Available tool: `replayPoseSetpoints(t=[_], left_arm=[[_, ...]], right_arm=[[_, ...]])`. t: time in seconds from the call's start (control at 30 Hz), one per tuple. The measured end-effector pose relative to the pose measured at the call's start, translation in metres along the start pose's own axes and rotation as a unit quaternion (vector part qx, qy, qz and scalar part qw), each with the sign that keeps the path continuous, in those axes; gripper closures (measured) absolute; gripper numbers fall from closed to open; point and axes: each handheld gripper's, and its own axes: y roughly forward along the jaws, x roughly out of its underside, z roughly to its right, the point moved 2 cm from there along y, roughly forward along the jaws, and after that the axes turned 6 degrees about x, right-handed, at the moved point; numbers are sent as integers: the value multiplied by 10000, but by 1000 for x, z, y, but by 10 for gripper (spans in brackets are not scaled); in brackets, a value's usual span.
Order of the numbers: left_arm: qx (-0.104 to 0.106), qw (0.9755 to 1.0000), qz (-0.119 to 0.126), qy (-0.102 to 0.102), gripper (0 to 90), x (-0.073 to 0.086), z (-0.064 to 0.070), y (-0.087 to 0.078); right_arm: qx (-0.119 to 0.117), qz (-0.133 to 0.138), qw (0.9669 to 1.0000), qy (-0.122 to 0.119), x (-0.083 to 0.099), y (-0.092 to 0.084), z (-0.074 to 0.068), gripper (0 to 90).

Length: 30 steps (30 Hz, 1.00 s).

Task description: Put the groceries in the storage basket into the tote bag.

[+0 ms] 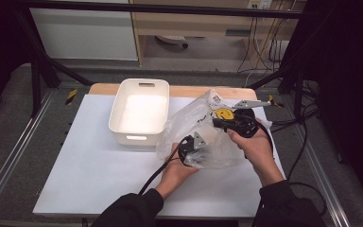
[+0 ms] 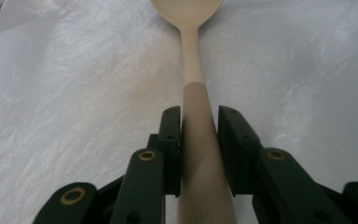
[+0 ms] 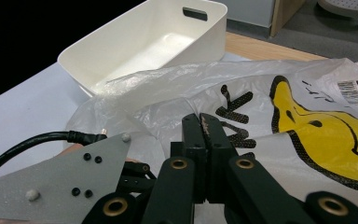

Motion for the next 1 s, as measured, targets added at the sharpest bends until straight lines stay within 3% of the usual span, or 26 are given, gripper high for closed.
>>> replayPoseSetpoints(t=[0.63,0.7,0.73,1.0], left_arm=[[-276,9992,194,194,713,-17,-4,14],[-305,9992,182,183,713,-16,-5,17],[-297,9992,58,247,713,-15,-6,18],[-271,9995,170,62,712,-10,-10,26]], right_arm=[[-53,-40,10000,-43,1,1,-5,900],[-64,-46,10000,-55,1,1,-5,900],[-67,-51,9999,-57,1,1,-5,900],[-41,-79,9999,-51,4,1,-1,900]])
